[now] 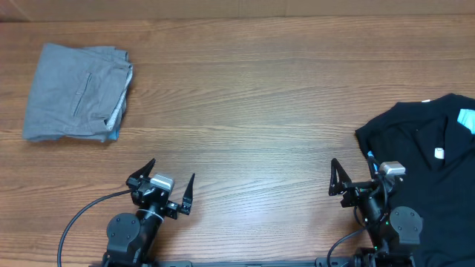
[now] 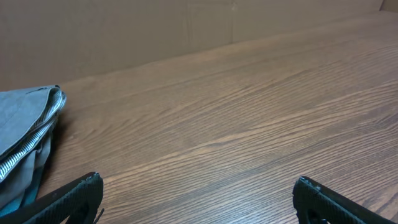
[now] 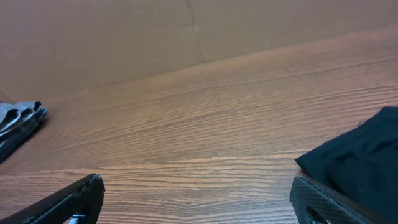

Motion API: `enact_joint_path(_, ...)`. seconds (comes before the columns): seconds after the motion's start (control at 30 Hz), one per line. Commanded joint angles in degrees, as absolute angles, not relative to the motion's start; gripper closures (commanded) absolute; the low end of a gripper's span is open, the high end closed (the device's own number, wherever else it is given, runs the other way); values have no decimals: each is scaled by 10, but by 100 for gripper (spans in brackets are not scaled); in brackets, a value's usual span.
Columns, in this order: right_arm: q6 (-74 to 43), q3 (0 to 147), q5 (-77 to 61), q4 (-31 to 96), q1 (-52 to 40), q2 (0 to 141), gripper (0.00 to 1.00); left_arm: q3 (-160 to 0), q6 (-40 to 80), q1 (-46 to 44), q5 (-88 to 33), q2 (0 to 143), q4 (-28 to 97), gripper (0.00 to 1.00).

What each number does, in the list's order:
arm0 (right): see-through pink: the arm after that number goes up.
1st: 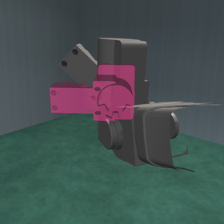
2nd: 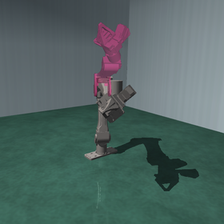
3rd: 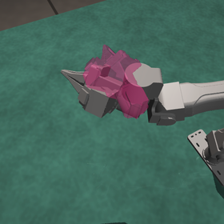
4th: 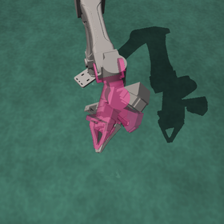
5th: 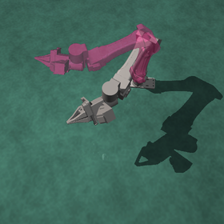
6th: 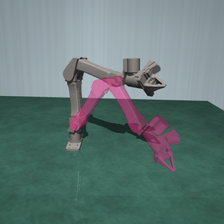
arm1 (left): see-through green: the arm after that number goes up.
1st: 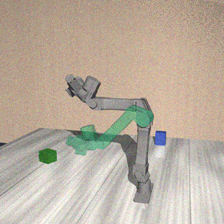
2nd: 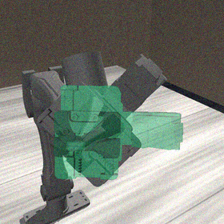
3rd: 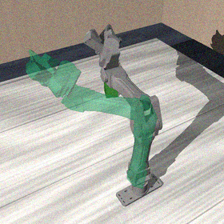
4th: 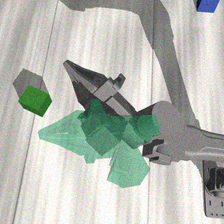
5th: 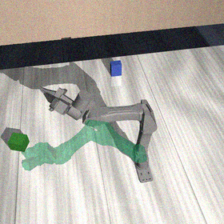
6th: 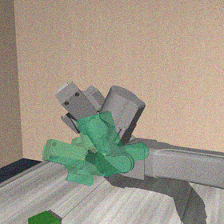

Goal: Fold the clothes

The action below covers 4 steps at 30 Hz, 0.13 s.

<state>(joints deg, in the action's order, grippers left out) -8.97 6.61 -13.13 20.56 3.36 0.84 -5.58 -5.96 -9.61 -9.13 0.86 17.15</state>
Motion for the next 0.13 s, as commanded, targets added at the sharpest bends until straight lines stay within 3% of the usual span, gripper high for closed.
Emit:
enact_joint_path(0.0,-90,62,-132,202,36,2,0,-52,-51,-90,-84,3,168,0)
enact_joint_path(0.1,-90,62,-132,202,36,2,0,-52,-51,-90,-84,3,168,0)
